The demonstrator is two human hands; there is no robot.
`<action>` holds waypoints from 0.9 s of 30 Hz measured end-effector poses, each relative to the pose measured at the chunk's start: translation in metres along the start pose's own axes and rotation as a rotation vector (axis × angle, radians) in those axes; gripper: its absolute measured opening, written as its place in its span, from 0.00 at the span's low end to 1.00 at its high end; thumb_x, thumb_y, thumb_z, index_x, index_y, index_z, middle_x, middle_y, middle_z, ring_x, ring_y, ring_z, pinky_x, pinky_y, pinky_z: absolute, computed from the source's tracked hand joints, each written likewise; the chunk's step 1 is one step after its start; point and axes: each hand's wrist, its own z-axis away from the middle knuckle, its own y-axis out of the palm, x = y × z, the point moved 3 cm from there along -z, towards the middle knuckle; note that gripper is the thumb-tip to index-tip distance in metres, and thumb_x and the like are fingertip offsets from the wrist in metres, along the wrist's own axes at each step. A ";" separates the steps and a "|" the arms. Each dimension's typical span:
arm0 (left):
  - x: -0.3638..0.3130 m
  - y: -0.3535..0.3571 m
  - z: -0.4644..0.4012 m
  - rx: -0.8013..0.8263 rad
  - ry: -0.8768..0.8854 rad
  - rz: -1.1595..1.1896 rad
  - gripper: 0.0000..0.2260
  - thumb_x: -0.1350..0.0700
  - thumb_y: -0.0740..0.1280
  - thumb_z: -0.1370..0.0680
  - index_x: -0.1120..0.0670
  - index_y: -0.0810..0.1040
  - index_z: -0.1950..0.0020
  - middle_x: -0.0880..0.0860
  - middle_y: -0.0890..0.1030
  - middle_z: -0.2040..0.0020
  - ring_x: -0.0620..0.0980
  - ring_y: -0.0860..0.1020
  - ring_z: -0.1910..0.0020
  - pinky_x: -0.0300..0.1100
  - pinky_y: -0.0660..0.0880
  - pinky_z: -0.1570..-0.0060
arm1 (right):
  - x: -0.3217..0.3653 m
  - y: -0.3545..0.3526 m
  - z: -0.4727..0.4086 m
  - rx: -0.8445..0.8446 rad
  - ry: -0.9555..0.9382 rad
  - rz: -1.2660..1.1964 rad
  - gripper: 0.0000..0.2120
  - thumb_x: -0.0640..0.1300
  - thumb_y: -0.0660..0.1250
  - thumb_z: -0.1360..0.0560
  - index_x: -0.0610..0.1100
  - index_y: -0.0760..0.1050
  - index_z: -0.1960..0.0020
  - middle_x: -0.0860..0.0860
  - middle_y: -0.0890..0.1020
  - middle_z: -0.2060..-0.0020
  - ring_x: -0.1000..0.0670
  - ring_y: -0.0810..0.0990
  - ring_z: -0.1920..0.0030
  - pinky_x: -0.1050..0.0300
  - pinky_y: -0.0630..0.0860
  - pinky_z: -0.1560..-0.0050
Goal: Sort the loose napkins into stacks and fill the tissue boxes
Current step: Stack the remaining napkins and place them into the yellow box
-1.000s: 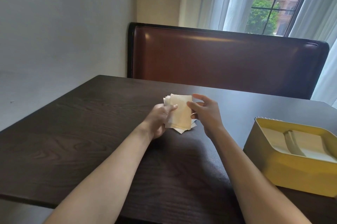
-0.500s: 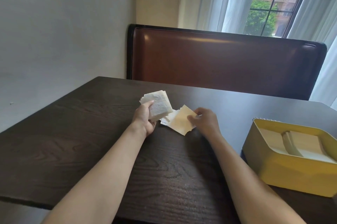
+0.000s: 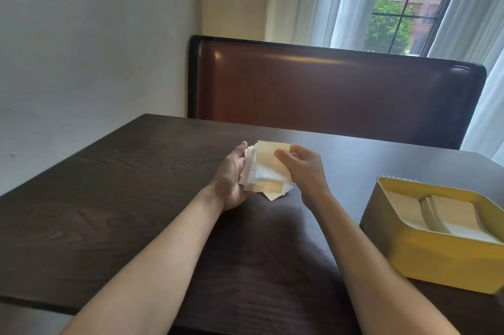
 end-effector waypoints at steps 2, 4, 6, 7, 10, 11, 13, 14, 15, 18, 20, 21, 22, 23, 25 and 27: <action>0.002 0.005 0.002 0.074 0.011 -0.075 0.22 0.44 0.54 0.15 0.58 0.78 0.37 0.56 0.85 0.50 0.52 0.85 0.53 0.44 0.82 0.56 | -0.005 0.002 -0.001 -0.029 -0.013 0.090 0.03 0.41 0.71 0.24 0.45 0.81 0.56 0.48 0.84 0.60 0.50 0.82 0.60 0.61 0.77 0.64; 0.005 0.004 0.000 0.077 0.053 -0.154 0.13 0.55 0.59 0.15 0.60 0.78 0.39 0.57 0.85 0.49 0.51 0.85 0.54 0.43 0.82 0.57 | -0.007 0.002 -0.002 -0.034 -0.009 0.093 0.02 0.42 0.71 0.24 0.46 0.80 0.56 0.48 0.84 0.58 0.50 0.83 0.58 0.60 0.78 0.63; 0.006 -0.002 -0.006 -0.047 0.091 -0.152 0.10 0.64 0.61 0.17 0.65 0.77 0.38 0.61 0.83 0.47 0.53 0.84 0.55 0.43 0.83 0.59 | -0.007 0.001 -0.003 -0.053 0.014 0.054 0.02 0.42 0.70 0.23 0.45 0.80 0.54 0.50 0.83 0.60 0.54 0.79 0.63 0.65 0.74 0.68; 0.004 -0.007 -0.008 -0.123 0.117 -0.121 0.10 0.66 0.61 0.18 0.67 0.76 0.38 0.63 0.82 0.46 0.54 0.83 0.55 0.44 0.83 0.60 | -0.008 -0.001 -0.003 -0.078 0.030 0.012 0.02 0.42 0.70 0.23 0.45 0.81 0.54 0.51 0.84 0.61 0.56 0.77 0.66 0.64 0.73 0.69; -0.006 -0.020 -0.011 -0.335 0.210 0.036 0.05 0.68 0.63 0.19 0.65 0.77 0.46 0.62 0.81 0.53 0.55 0.82 0.59 0.44 0.81 0.70 | -0.017 -0.013 -0.011 -0.168 0.021 0.106 0.01 0.43 0.71 0.25 0.48 0.81 0.55 0.53 0.85 0.59 0.55 0.79 0.61 0.58 0.76 0.60; -0.010 -0.026 -0.011 -0.403 0.238 0.077 0.04 0.68 0.64 0.20 0.63 0.77 0.48 0.60 0.81 0.55 0.54 0.82 0.61 0.42 0.80 0.72 | -0.022 -0.016 -0.014 -0.152 0.019 0.240 0.01 0.44 0.72 0.26 0.49 0.82 0.55 0.54 0.85 0.58 0.54 0.81 0.57 0.57 0.77 0.54; -0.014 -0.037 -0.011 -0.513 0.279 0.120 0.03 0.67 0.66 0.21 0.61 0.77 0.50 0.58 0.81 0.58 0.50 0.83 0.68 0.39 0.79 0.73 | -0.030 -0.014 -0.016 -0.048 0.049 0.490 0.07 0.47 0.73 0.27 0.47 0.84 0.51 0.54 0.84 0.54 0.53 0.81 0.53 0.57 0.76 0.49; -0.015 -0.039 -0.010 -0.542 0.293 0.139 0.03 0.67 0.66 0.21 0.60 0.77 0.51 0.57 0.81 0.59 0.48 0.82 0.71 0.38 0.79 0.74 | -0.035 -0.011 -0.017 0.011 0.069 0.578 0.11 0.49 0.74 0.27 0.47 0.84 0.47 0.53 0.84 0.53 0.52 0.80 0.51 0.57 0.75 0.49; -0.015 -0.040 -0.010 -0.556 0.302 0.158 0.04 0.67 0.66 0.21 0.60 0.77 0.52 0.57 0.81 0.61 0.47 0.82 0.73 0.37 0.78 0.74 | -0.037 -0.008 -0.016 0.055 0.075 0.661 0.15 0.51 0.74 0.28 0.46 0.83 0.43 0.52 0.83 0.51 0.51 0.80 0.48 0.57 0.74 0.48; -0.014 -0.041 -0.010 -0.559 0.305 0.191 0.05 0.67 0.66 0.21 0.59 0.76 0.54 0.55 0.82 0.65 0.47 0.81 0.75 0.37 0.77 0.77 | -0.040 -0.001 -0.017 0.096 0.061 0.821 0.18 0.53 0.74 0.28 0.47 0.82 0.42 0.52 0.81 0.51 0.48 0.79 0.46 0.56 0.72 0.51; -0.014 -0.041 -0.010 -0.561 0.304 0.190 0.05 0.67 0.65 0.20 0.59 0.76 0.54 0.55 0.81 0.63 0.46 0.81 0.75 0.36 0.76 0.77 | -0.041 -0.001 -0.017 0.082 0.084 0.785 0.12 0.51 0.75 0.29 0.45 0.82 0.50 0.53 0.80 0.58 0.48 0.79 0.51 0.57 0.71 0.57; -0.013 -0.041 -0.011 -0.563 0.302 0.181 0.05 0.67 0.65 0.20 0.59 0.76 0.54 0.56 0.81 0.61 0.46 0.81 0.75 0.36 0.76 0.77 | -0.041 -0.002 -0.017 0.076 0.094 0.741 0.11 0.50 0.75 0.29 0.42 0.82 0.53 0.53 0.79 0.62 0.48 0.79 0.55 0.57 0.70 0.59; -0.013 -0.041 -0.011 -0.566 0.299 0.173 0.05 0.67 0.65 0.20 0.59 0.76 0.54 0.56 0.80 0.60 0.46 0.81 0.75 0.36 0.76 0.77 | -0.040 -0.003 -0.016 0.063 0.101 0.675 0.10 0.48 0.74 0.28 0.40 0.82 0.57 0.52 0.79 0.65 0.48 0.79 0.58 0.57 0.70 0.62; -0.012 -0.041 -0.011 -0.568 0.298 0.163 0.05 0.67 0.65 0.20 0.58 0.76 0.53 0.56 0.80 0.60 0.46 0.82 0.74 0.36 0.76 0.77 | -0.037 -0.005 -0.015 0.036 0.098 0.588 0.10 0.47 0.74 0.28 0.39 0.81 0.59 0.52 0.78 0.67 0.49 0.78 0.62 0.57 0.70 0.64; -0.012 -0.040 -0.011 -0.568 0.299 0.146 0.05 0.67 0.64 0.19 0.58 0.76 0.53 0.56 0.80 0.59 0.48 0.82 0.70 0.37 0.78 0.75 | -0.029 -0.013 -0.013 -0.068 0.072 0.413 0.10 0.44 0.72 0.27 0.39 0.80 0.64 0.52 0.77 0.71 0.50 0.74 0.66 0.59 0.67 0.67; -0.011 -0.038 -0.012 -0.546 0.294 0.128 0.05 0.66 0.64 0.19 0.58 0.76 0.52 0.56 0.81 0.58 0.50 0.82 0.64 0.39 0.80 0.72 | -0.020 -0.018 -0.011 -0.163 0.035 0.253 0.09 0.42 0.71 0.27 0.42 0.80 0.65 0.51 0.78 0.71 0.51 0.74 0.66 0.60 0.68 0.66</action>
